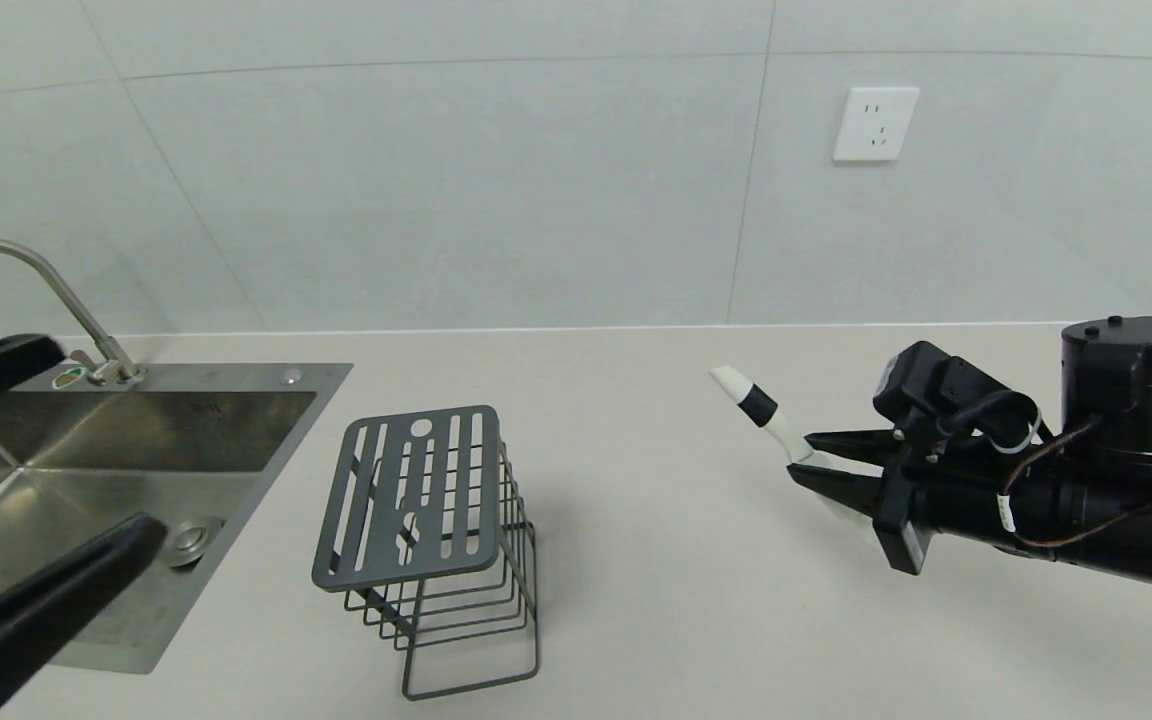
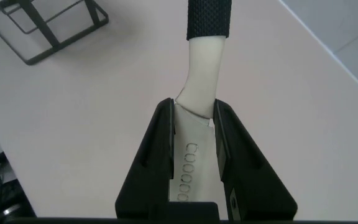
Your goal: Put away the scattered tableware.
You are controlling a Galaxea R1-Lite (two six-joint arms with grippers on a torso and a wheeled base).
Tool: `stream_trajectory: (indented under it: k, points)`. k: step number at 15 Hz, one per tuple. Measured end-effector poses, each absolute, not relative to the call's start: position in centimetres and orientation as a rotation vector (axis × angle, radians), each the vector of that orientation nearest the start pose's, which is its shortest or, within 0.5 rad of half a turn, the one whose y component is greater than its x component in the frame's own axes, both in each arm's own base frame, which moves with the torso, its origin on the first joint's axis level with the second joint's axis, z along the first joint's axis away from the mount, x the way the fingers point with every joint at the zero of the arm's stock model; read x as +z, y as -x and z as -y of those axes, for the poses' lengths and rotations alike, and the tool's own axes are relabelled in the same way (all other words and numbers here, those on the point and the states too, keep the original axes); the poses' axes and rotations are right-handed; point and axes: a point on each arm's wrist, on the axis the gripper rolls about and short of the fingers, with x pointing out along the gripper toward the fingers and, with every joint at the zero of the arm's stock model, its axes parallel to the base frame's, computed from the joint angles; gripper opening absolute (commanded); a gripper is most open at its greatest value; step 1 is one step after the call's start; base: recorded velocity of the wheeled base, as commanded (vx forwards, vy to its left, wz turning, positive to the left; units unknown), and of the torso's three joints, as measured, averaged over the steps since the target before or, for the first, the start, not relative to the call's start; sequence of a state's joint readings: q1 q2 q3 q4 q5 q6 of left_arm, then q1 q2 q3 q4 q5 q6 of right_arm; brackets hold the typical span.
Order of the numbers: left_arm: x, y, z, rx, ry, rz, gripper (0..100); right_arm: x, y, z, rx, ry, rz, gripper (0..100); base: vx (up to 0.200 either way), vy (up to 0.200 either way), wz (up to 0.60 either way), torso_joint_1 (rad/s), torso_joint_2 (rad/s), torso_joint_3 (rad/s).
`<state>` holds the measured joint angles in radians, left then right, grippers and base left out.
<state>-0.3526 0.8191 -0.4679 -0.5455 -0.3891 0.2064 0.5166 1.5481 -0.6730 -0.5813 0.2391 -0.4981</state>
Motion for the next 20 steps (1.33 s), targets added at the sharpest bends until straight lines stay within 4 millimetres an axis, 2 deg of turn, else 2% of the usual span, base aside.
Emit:
stream_trajectory:
  k: [4,6,10,13,16,20]
  points:
    - [25.0,-11.7,5.8,-0.936,-0.222,0.345,100,18.9,-22.2,-13.6,0.844,0.523,-0.054,0,0.0,0.0,0.0,0.0,0.0,0.0]
    - [24.5,-12.9,6.5,-1.073,-0.247,0.373,100,18.9,-22.0,-13.5,0.848,0.524,-0.053,0,0.0,0.0,0.0,0.0,0.0,0.0]
    - [23.2,-14.0,7.1,-1.191,-0.252,0.338,100,18.9,-21.7,-13.4,0.851,0.542,-0.043,0,0.0,0.0,0.0,0.0,0.0,0.0]
    - [22.9,-14.8,7.5,-1.266,-0.222,0.304,100,19.2,-21.7,-13.5,0.884,0.534,-0.013,0,0.0,0.0,0.0,0.0,0.0,0.0]
    - [23.1,-16.5,8.3,-1.325,-0.226,0.334,100,19.7,-21.2,-13.4,0.968,0.513,0.031,0,0.0,0.0,0.0,0.0,0.0,0.0]
    - [23.2,-17.4,11.7,-1.442,-0.182,0.409,100,20.9,-20.5,-13.0,0.972,0.506,0.099,0,0.0,0.0,0.0,0.0,0.0,0.0]
